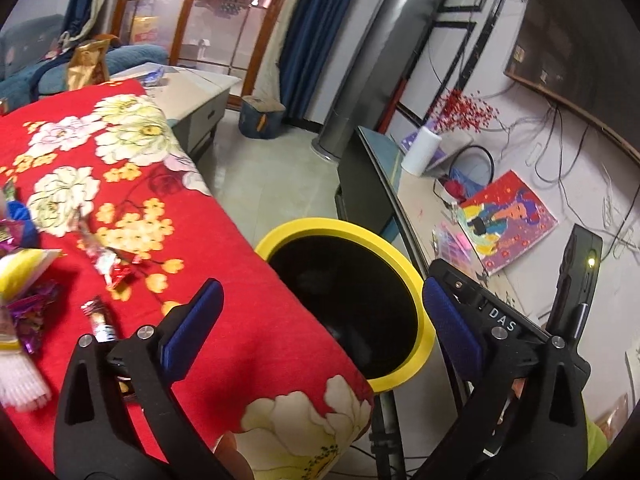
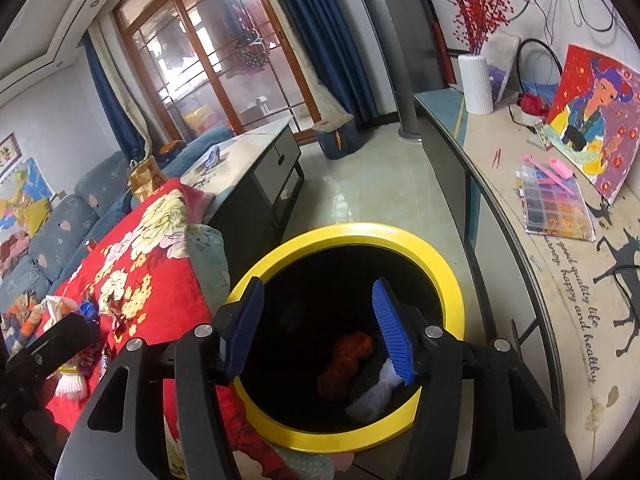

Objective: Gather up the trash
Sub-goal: 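Move both tools back over the trash pile on the bed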

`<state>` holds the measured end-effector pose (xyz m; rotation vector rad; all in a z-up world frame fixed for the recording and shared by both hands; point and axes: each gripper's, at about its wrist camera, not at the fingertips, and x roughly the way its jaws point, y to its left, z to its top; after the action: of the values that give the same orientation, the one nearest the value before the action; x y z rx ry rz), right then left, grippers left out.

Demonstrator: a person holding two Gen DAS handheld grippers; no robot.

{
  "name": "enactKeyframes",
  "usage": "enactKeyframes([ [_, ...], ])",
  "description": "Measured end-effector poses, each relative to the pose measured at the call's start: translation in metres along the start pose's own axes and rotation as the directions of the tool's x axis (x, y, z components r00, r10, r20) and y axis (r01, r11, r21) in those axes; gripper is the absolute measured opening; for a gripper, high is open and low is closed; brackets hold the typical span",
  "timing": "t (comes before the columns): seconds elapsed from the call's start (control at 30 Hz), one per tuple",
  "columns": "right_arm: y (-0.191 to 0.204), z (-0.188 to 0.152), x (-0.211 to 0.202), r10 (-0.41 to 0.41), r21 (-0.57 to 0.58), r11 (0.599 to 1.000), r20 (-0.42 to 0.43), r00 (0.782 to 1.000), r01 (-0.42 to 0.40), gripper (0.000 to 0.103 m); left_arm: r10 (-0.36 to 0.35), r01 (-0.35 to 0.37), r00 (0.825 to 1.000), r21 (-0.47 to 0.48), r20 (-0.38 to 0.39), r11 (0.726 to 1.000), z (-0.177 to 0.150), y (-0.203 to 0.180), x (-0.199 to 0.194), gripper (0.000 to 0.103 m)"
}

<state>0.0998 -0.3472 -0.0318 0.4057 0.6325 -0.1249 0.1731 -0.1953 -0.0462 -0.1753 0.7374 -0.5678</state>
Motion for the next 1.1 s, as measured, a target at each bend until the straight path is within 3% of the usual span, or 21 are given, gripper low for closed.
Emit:
enactKeyframes([
  [0.67,0.061,0.001,-0.031,0.078,-0.127,0.989,0.06,0.995,-0.07,0.068,0.08,-0.074,0.988,-0.052,0.128,0.996,0.003,0.035,-0.059,0.092],
  [1.1,0.102,-0.01,-0.04,0.145,-0.21,0.969,0.044,0.988,-0.133,0.069,0.142,-0.122,0.969,-0.105,0.202,0.987,0.0,0.062,-0.094,0.092],
])
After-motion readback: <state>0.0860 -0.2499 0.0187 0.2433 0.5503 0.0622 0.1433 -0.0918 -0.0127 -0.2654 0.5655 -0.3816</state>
